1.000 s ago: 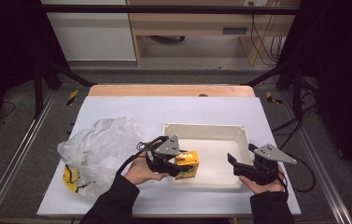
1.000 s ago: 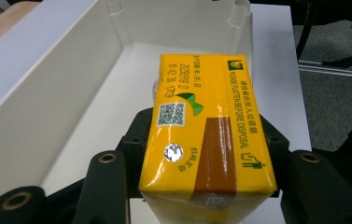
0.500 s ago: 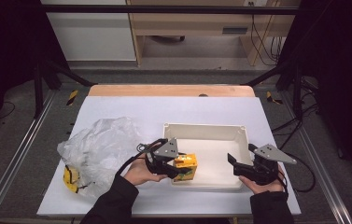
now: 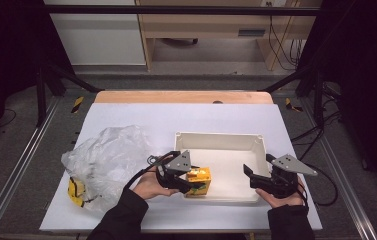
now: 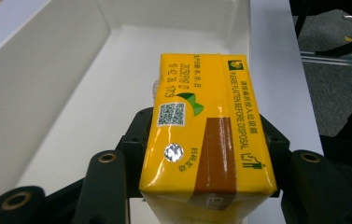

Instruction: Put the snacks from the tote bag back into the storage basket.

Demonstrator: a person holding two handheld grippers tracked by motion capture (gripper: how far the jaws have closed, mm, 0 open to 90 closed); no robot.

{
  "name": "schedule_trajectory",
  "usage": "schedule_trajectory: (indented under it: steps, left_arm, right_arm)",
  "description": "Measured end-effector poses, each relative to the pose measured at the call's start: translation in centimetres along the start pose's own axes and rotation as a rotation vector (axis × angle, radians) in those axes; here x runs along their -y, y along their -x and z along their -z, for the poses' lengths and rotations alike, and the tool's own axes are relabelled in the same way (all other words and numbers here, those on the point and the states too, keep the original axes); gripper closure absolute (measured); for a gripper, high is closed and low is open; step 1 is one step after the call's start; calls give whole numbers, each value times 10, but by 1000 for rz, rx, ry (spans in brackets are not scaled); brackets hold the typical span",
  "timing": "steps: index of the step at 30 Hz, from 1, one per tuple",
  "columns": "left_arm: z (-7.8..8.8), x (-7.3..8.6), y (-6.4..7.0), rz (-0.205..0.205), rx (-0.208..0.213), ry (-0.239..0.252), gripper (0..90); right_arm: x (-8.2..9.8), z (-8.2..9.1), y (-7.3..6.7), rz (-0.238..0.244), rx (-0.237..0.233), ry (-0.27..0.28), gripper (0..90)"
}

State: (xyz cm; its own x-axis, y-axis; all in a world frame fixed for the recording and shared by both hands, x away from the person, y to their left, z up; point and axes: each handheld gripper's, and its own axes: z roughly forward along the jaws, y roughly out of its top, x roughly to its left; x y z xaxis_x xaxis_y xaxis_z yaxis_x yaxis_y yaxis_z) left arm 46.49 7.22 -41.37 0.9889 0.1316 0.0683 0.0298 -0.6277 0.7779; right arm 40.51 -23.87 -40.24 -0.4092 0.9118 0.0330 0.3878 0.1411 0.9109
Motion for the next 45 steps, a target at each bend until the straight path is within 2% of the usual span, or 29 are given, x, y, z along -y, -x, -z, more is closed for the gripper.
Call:
schedule_trajectory:
  steps: [3, 8, 13, 19, 21, 24, 29, 33, 37, 38, 41, 42, 45]
  left_arm:
    - [-4, 2, 0, -6, -15, -14, 504]
    - [-3, 6, -4, 15, -9, 1, 502]
    - [-2, 8, -4, 40, -28, -1, 491]
    - [-1, 7, -2, 64, -46, 0, 406]
    - [5, 4, -1, 91, -66, 24, 382]
    - [11, 2, -1, 134, -64, 63, 343]
    - [23, -3, 4, 177, -117, 102, 283]
    - [34, -4, 6, 218, -157, 113, 249]
    - [42, -4, 7, 231, -180, 125, 204]
    - [49, -3, 9, 232, -203, 128, 194]
    - [55, -2, 10, 242, -227, 129, 181]
    - [62, 0, 11, 258, -248, 129, 178]
    - [72, 5, 12, 271, -287, 128, 171]
  right_arm:
    - [0, 0, 0, 1, 0, 1, 155]
    - [0, 0, 1, 0, 1, 0, 155]
    - [0, 0, 1, 0, 1, 1, 155]
    - [0, 0, 0, -1, 1, 0, 155]
    - [1, -1, 0, 2, 2, -2, 155]
    - [1, 0, 0, -2, 1, -1, 155]
    - [1, 0, 1, -3, 3, -4, 154]
    - [1, 0, 2, -5, 5, -2, 153]
    - [1, 0, 2, -7, 6, 0, 153]
    - [2, 1, 3, -9, 7, -1, 152]
    - [2, 1, 3, -9, 7, 0, 152]
    - [2, 1, 4, -10, 8, -1, 151]
    - [2, 2, 5, -13, 11, -1, 150]
